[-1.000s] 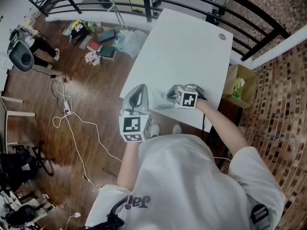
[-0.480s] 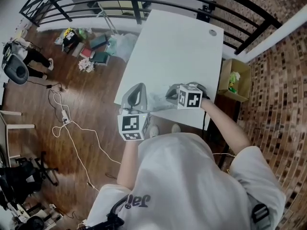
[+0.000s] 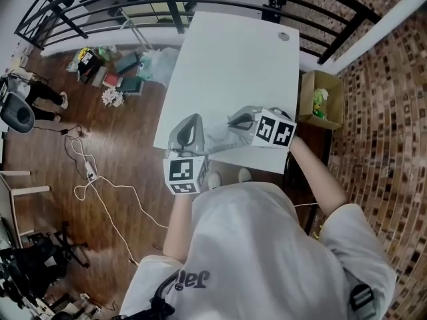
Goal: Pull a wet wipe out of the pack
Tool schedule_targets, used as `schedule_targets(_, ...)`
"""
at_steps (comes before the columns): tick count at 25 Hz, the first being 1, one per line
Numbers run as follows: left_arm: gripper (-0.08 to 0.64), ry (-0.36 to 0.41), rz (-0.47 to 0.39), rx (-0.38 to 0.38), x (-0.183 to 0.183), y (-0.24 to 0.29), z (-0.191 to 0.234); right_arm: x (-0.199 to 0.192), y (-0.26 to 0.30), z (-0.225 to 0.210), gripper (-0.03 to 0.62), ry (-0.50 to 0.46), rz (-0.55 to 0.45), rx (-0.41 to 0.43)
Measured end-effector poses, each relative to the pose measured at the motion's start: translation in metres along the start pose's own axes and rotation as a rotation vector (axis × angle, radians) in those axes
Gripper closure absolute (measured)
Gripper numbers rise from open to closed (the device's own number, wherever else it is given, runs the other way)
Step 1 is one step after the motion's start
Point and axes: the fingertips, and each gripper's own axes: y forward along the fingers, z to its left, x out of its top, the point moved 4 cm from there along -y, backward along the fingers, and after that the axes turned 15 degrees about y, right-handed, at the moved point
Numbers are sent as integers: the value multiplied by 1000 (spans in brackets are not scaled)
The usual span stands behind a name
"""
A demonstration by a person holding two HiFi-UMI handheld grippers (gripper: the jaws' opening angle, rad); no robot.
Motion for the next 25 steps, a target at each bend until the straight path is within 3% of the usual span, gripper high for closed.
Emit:
schedule_targets(6,545,5,-5,-31,1,6,-4,20,-57,-23,598,149,-237,-70)
schedule_targets(9,545,11,-7,-56,3,11,-9,14,-85,-41,598,185,-282,-163)
schedule_targets(13,545,26,-16,-97,7,18,-23,-24,-112,-70,598,273,-264,-324)
schedule_targets(17,545,40,-16,-133,10,20,-32,-84,-113,-97,598,430,-197,-469)
schedule_targets(25,545,68,-31,-160,4,15,-37,-208,-54,-101,598,677,-37,-568)
